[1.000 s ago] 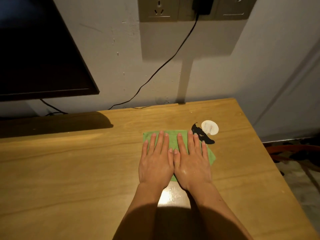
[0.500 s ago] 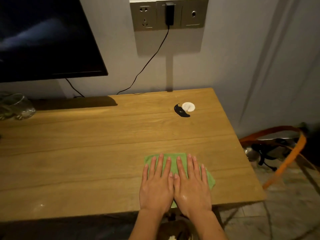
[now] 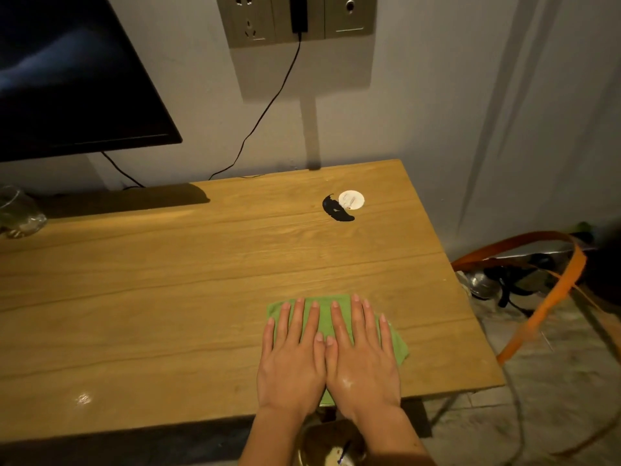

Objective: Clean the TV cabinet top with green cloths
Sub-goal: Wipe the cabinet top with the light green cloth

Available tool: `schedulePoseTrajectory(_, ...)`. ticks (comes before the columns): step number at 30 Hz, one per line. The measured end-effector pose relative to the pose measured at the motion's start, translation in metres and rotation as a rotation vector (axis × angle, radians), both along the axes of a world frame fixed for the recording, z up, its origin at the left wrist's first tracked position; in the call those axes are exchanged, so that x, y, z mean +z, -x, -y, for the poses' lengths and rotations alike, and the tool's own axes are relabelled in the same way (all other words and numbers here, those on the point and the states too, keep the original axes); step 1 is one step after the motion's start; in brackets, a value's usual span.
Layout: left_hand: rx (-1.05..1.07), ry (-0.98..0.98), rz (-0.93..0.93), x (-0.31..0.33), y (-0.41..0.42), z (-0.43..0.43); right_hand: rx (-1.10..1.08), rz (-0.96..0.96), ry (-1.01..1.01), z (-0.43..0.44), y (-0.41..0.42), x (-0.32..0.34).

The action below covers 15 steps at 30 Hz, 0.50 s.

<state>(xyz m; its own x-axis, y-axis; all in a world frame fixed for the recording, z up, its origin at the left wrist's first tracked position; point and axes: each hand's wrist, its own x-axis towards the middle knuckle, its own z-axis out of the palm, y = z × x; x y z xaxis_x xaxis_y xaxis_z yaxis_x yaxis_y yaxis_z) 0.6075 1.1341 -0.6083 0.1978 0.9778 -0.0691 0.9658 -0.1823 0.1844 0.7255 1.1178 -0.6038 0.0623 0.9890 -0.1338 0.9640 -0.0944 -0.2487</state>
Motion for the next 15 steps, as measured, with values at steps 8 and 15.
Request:
schedulePoseTrajectory(8,-0.03,-0.049,-0.001,-0.007,-0.01,-0.086,-0.038,0.034,-0.043,-0.081,-0.01,-0.009)
schedulePoseTrajectory(15,-0.043,-0.051,0.03,-0.008,-0.029,-0.191,-0.057,0.066,-0.062,-0.183,-0.03,-0.011)
